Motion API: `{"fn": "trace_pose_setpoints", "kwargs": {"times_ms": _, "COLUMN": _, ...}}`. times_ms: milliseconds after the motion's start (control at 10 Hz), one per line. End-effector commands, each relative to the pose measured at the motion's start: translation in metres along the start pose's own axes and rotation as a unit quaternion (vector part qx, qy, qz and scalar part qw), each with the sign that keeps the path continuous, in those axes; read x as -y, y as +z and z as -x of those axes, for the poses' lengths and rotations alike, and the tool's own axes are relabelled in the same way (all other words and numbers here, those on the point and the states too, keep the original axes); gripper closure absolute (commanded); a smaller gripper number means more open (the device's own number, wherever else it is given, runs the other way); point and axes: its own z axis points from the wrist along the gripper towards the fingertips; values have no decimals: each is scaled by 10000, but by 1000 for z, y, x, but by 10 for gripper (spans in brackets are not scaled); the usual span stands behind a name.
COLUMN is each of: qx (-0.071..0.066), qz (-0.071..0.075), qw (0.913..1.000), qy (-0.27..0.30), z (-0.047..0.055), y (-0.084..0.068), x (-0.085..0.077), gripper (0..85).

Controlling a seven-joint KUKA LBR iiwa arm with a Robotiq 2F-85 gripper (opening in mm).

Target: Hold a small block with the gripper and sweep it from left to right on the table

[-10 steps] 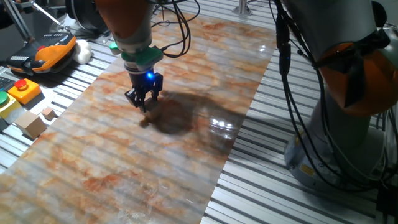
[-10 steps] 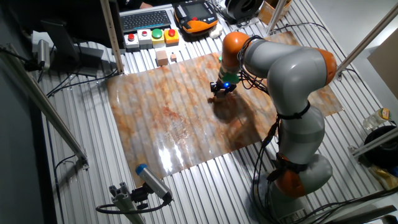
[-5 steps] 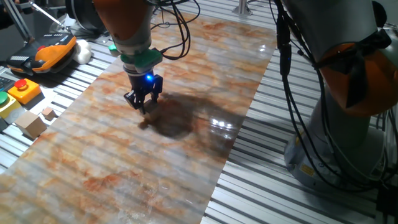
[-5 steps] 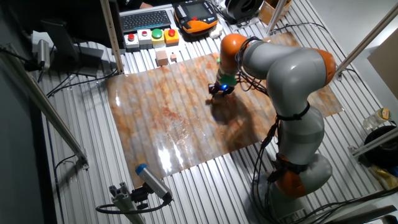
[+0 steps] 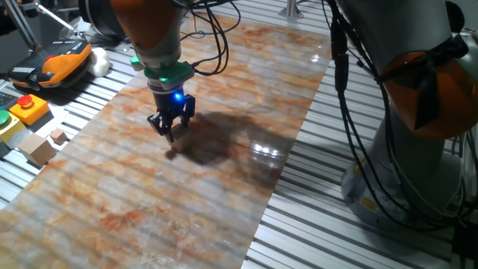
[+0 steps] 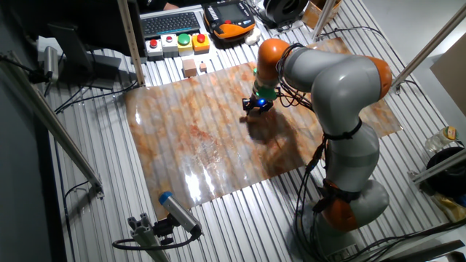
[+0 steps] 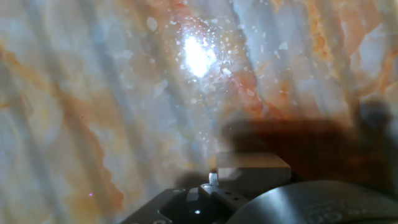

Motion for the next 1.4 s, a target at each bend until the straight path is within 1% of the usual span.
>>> {"fn": "trace_pose_setpoints", "kwargs": {"times_ms": 0, "qx": 152, "qz": -121, "qw": 9998, "qy": 107, "z": -1, "y": -2, "x": -1, "gripper": 340}}
{"fn": "trace_pose_setpoints", "kwargs": {"times_ms": 100, "qx": 320, "qz": -153, "qw": 9991, "qy": 224, "z": -1, "y": -3, "x": -1, "gripper": 170}}
{"fn": "trace_pose_setpoints", "kwargs": {"times_ms": 200, "qx": 347, "qz": -169, "qw": 9990, "qy": 231, "z": 0, "y": -2, "x": -1, "gripper": 170}}
{"fn": "trace_pose_setpoints", "kwargs": {"times_ms": 400, "qx": 354, "qz": -169, "qw": 9988, "qy": 277, "z": -1, "y": -3, "x": -1, "gripper": 170}}
{"fn": "trace_pose_setpoints", "kwargs": {"times_ms": 500, "qx": 353, "qz": -184, "qw": 9988, "qy": 300, "z": -1, "y": -6, "x": 0, "gripper": 0}}
{"fn": "trace_pose_setpoints", "kwargs": {"times_ms": 600, "qx": 319, "qz": -167, "qw": 9988, "qy": 316, "z": -1, "y": -10, "x": 1, "gripper": 0}}
{"fn": "trace_pose_setpoints", "kwargs": {"times_ms": 700, "qx": 303, "qz": -182, "qw": 9989, "qy": 317, "z": -2, "y": -17, "x": 3, "gripper": 0}}
{"fn": "trace_pose_setpoints", "kwargs": {"times_ms": 800, "qx": 271, "qz": -150, "qw": 9989, "qy": 341, "z": -1, "y": -25, "x": 7, "gripper": 0}}
{"fn": "trace_pose_setpoints", "kwargs": {"times_ms": 900, "qx": 267, "qz": -196, "qw": 9989, "qy": 327, "z": 2, "y": -35, "x": 11, "gripper": 0}}
{"fn": "trace_pose_setpoints", "kwargs": {"times_ms": 1000, "qx": 297, "qz": -267, "qw": 9989, "qy": 243, "z": 7, "y": -44, "x": 16, "gripper": 170}}
{"fn": "trace_pose_setpoints", "kwargs": {"times_ms": 1100, "qx": 266, "qz": -347, "qw": 9990, "qy": -30, "z": 19, "y": -58, "x": 27, "gripper": 340}}
{"fn": "trace_pose_setpoints", "kwargs": {"times_ms": 1200, "qx": 105, "qz": -285, "qw": 9992, "qy": -265, "z": 30, "y": -68, "x": 36, "gripper": 680}}
{"fn": "trace_pose_setpoints", "kwargs": {"times_ms": 1300, "qx": -31, "qz": -106, "qw": 9987, "qy": -506, "z": 41, "y": -77, "x": 47, "gripper": 850}}
